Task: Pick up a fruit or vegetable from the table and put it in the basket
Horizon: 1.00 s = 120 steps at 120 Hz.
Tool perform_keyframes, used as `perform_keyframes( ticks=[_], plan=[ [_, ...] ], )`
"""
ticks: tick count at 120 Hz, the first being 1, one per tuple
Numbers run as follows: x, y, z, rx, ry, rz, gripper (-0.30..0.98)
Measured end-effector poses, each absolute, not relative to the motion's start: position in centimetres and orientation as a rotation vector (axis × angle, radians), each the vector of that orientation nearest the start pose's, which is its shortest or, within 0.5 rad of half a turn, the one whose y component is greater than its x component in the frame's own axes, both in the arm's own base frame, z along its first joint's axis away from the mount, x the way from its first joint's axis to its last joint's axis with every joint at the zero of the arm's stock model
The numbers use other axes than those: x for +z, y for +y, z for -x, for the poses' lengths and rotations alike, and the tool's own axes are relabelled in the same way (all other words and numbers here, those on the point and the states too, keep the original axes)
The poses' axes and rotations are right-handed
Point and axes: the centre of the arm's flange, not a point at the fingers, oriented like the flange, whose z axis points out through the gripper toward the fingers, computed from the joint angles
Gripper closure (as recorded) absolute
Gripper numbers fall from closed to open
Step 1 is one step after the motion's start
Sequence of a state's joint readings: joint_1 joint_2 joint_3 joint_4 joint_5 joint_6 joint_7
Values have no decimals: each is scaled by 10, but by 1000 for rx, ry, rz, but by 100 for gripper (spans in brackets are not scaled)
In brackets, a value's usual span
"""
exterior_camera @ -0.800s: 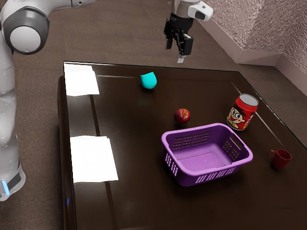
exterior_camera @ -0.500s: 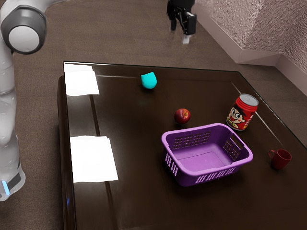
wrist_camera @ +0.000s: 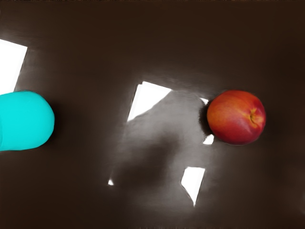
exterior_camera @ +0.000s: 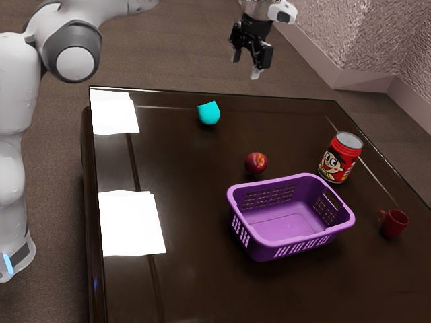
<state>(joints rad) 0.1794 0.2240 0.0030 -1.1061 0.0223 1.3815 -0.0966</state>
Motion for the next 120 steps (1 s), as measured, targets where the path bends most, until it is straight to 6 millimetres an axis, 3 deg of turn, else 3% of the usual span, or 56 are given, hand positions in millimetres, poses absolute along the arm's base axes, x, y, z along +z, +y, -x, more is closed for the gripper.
perform_keyframes(
  ticks=[6, 13, 27, 37, 62, 99, 120],
  plan=[
    [661, 97, -585, 4, -411, 3095, 0],
    [627, 65, -582, 55, -340, 3107, 0],
    [593, 3, -585, 49, -204, 3122, 0],
    [569, -17, -589, 36, -171, 3126, 0],
    [558, 18, -616, -78, -298, 3127, 0],
    [496, 30, -648, -3, -363, 3133, 0],
    [469, 58, -659, 30, -446, 3121, 0]
  ],
)
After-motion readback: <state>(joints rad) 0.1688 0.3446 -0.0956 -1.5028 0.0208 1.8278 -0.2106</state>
